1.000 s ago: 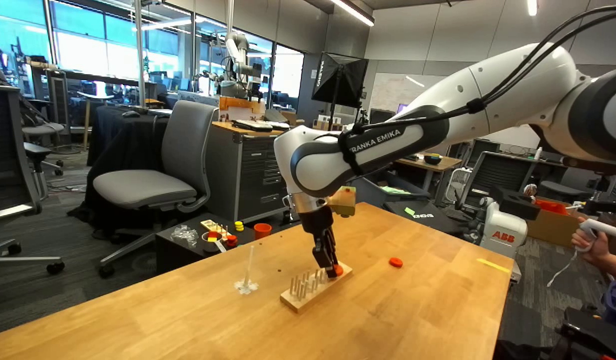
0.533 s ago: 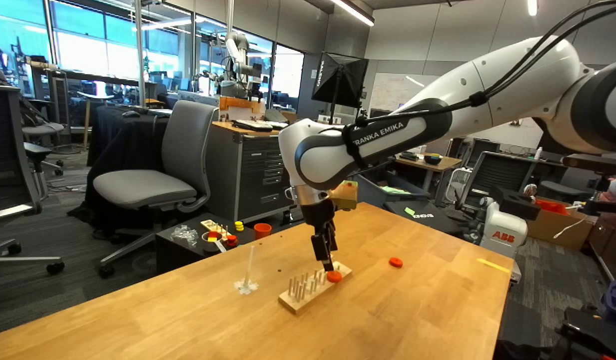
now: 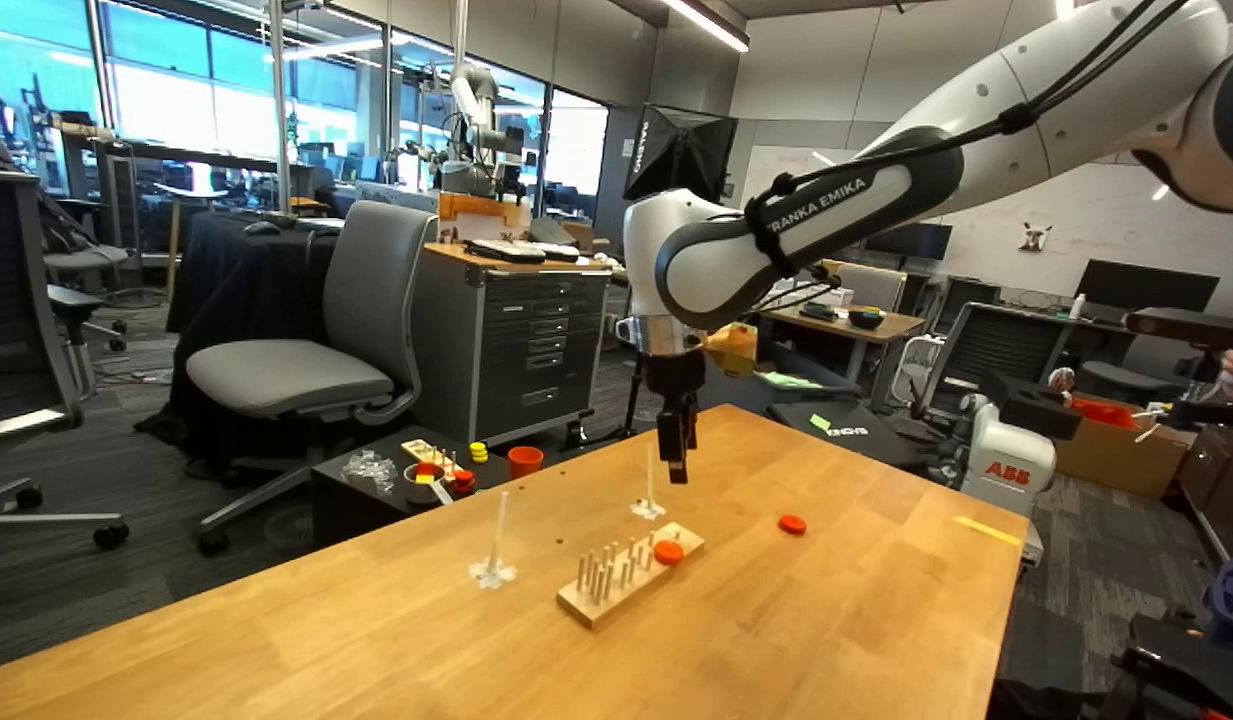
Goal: Pick the orange ring and put it on the object on the table
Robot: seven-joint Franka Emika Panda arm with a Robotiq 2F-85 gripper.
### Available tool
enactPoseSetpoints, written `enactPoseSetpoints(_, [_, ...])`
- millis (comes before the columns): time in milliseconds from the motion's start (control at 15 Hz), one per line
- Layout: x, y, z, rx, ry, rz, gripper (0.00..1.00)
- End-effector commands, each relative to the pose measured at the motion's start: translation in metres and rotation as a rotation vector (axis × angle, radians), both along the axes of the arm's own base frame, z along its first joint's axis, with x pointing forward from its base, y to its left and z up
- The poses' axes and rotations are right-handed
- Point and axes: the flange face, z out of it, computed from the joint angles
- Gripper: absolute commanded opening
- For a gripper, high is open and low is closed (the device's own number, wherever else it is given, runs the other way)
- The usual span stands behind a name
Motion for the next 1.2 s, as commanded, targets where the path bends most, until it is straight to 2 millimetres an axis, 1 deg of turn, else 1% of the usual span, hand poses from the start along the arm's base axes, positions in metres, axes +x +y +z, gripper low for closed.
enactPoseSetpoints(0, [-0.031, -0.026, 0.026, 0.022, -0.027, 0.009, 1.0])
enactPoseSetpoints(200, [-0.055, -0.04, 0.031, 0.025, -0.026, 0.024, 1.0])
enactPoseSetpoints(333, [-0.075, -0.044, 0.032, 0.021, -0.011, 0.044, 1.0])
enactPoseSetpoints(467, [-0.095, -0.044, 0.032, 0.009, 0.01, 0.063, 1.0])
enactPoseSetpoints(600, [-0.114, -0.044, 0.03, -0.038, 0.062, 0.075, 1.0])
enactPoseSetpoints(667, [-0.088, -0.042, 0.019, -0.008, 0.046, 0.045, 1.0])
enactPoseSetpoints(733, [-0.097, -0.043, 0.018, -0.016, 0.058, 0.054, 1.0])
enactPoseSetpoints(867, [-0.105, -0.043, 0.019, -0.022, 0.068, 0.059, 1.0])
enactPoseSetpoints(1133, [-0.107, -0.043, 0.02, -0.023, 0.07, 0.06, 1.0])
